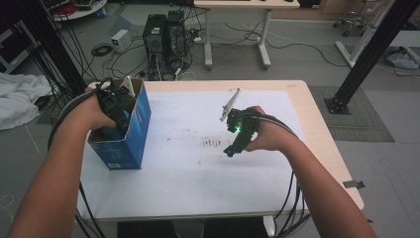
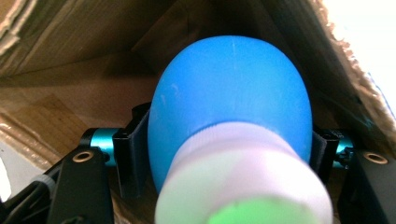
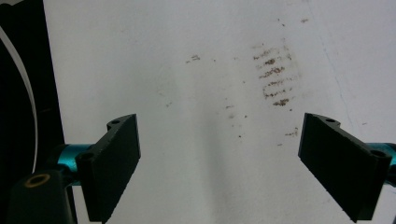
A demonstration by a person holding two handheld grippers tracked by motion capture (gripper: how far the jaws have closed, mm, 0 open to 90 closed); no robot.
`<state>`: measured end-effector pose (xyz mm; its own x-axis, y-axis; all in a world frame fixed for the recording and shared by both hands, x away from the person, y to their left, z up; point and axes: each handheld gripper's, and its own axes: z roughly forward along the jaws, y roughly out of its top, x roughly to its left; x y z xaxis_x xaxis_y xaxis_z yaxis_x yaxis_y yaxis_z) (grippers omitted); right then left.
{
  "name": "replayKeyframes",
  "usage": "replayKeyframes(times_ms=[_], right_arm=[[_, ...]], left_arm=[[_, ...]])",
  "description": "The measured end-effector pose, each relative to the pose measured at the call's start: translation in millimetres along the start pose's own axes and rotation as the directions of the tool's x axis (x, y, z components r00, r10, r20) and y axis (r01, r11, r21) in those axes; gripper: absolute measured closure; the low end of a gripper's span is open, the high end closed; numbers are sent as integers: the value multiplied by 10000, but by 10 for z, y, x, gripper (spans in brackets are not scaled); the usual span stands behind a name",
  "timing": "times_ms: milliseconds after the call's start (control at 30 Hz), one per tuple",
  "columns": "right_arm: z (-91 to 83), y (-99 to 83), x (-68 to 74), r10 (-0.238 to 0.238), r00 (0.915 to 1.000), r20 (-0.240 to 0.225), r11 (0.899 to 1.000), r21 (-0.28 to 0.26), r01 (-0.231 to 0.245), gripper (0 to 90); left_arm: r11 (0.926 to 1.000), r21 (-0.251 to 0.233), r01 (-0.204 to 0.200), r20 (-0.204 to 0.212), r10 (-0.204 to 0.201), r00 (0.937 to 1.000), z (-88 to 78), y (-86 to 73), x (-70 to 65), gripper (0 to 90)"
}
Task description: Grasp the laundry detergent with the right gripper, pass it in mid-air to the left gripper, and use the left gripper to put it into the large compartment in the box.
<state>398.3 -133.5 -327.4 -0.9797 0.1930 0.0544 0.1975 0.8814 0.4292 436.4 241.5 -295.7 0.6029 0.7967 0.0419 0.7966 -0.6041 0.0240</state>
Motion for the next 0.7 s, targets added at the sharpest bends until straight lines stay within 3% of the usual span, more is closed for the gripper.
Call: replayKeyframes(times_ms=[333, 533, 700], right_arm=[[5, 4, -13, -12, 10000, -23, 10000, 4, 12, 120], [7, 3, -17, 1, 9999, -104, 10000, 15, -1, 120], [2, 1, -28, -6, 9999, -124, 10000, -16, 5, 120]], left_arm=[[10000, 13, -33, 5, 33, 10000, -84, -20, -18, 302], [9998, -153, -110, 1, 110, 9999, -233, -37, -46, 272], [9987, -314, -400, -44, 399, 9992, -389, -43, -103, 272]])
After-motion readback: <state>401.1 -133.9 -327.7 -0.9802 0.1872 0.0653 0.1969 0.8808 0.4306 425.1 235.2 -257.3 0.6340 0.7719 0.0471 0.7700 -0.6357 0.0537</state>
